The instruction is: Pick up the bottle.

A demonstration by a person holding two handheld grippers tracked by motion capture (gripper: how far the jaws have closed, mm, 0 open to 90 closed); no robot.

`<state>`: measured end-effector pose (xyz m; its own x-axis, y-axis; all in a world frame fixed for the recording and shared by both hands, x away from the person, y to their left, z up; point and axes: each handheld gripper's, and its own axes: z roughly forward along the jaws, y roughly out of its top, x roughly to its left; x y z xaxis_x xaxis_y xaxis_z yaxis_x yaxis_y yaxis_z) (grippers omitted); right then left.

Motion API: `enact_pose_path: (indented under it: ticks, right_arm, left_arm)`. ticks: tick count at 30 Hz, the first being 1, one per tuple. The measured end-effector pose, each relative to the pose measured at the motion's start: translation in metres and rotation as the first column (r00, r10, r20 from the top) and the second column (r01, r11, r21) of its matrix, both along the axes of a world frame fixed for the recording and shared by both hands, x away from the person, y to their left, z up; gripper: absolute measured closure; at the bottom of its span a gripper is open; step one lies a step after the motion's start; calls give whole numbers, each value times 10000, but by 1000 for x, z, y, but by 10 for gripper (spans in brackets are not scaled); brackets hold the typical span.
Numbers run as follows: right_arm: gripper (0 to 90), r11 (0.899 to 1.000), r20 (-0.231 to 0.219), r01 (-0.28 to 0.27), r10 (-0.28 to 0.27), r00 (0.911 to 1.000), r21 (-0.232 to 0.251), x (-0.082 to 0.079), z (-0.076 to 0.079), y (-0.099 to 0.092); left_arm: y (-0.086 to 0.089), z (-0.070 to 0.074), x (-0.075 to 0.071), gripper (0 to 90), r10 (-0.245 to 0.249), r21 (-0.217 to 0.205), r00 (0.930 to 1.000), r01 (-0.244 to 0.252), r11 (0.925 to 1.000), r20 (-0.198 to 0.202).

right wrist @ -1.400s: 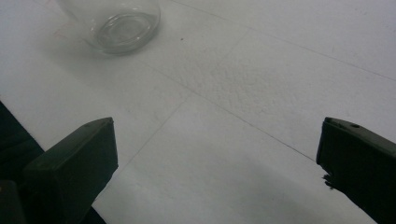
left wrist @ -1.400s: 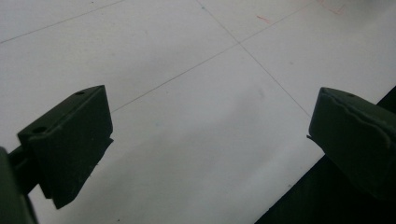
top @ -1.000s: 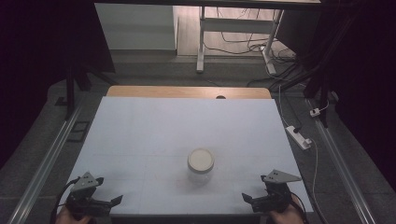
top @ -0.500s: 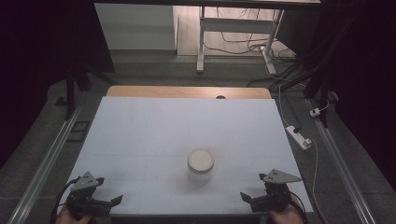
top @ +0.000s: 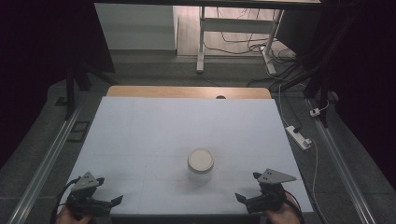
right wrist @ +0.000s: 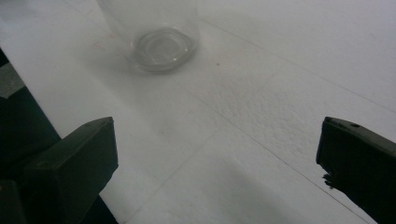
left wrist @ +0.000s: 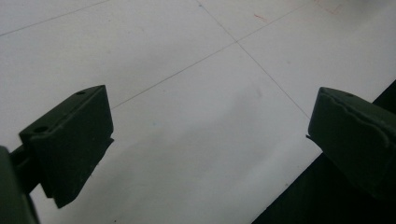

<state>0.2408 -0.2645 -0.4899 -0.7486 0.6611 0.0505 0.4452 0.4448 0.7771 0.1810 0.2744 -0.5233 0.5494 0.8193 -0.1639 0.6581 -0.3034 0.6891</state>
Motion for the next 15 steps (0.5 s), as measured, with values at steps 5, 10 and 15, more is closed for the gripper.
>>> enact_pose_path:
  ticks: [5,10,15]
  right_arm:
    - [0,9996,-40,-268,269,9996,120,1,1,6]
    - [0,9981,25,-607,607,9982,112,2,1,13]
    - [0,9960,10,-885,885,9961,86,3,0,21]
  left_arm:
    - [0,0,0,12,-12,-10,10000,12,10000,10]
    - [0,0,0,12,-22,13,10000,21,10000,12]
    - [0,0,0,12,-27,9,10000,27,10000,9]
